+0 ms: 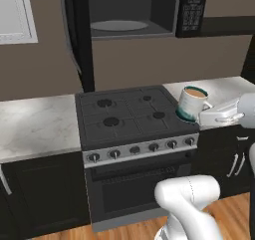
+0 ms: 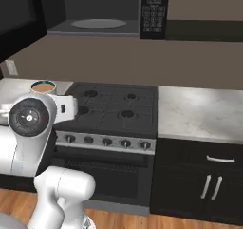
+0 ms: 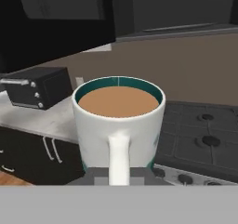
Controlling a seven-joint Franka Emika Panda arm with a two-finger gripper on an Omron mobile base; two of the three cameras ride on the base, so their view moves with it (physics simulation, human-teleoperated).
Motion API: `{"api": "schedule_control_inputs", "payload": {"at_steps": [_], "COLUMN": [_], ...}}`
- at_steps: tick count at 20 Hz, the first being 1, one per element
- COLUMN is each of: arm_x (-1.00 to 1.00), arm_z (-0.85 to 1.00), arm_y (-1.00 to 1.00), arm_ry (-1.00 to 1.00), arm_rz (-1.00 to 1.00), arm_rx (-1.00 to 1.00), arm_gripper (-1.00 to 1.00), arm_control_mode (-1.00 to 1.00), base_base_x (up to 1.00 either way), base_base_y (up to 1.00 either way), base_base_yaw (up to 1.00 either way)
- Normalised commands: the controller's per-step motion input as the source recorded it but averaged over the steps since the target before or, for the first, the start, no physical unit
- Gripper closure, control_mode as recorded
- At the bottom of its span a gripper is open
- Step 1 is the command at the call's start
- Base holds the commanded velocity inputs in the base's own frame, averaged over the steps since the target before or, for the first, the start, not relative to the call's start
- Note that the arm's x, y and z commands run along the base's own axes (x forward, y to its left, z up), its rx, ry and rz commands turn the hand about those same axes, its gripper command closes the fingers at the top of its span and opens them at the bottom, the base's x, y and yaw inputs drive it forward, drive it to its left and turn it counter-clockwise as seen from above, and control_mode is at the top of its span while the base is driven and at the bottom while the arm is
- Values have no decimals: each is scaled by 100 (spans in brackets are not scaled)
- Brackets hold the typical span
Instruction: Pick the cup of tea, navigate to the dining table, and place it on the saucer.
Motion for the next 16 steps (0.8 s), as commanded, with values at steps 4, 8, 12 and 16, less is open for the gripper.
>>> {"api": "schedule_control_inputs", "payload": {"at_steps": [4, 8, 12, 16], "arm_x": [0, 0, 0, 0], "arm_z": [0, 0, 0, 0], "arm_y": [0, 0, 0, 0], "arm_ry": [0, 0, 0, 0], "arm_rz": [0, 0, 0, 0], "arm_rx": [0, 0, 0, 0], "arm_gripper": [100, 100, 100, 100], "arm_control_mode": [100, 100, 100, 100], "base_base_x": [0, 0, 13, 29], "base_base_y": [0, 0, 0, 1], "base_base_yaw": [-38, -53, -56, -60]}}
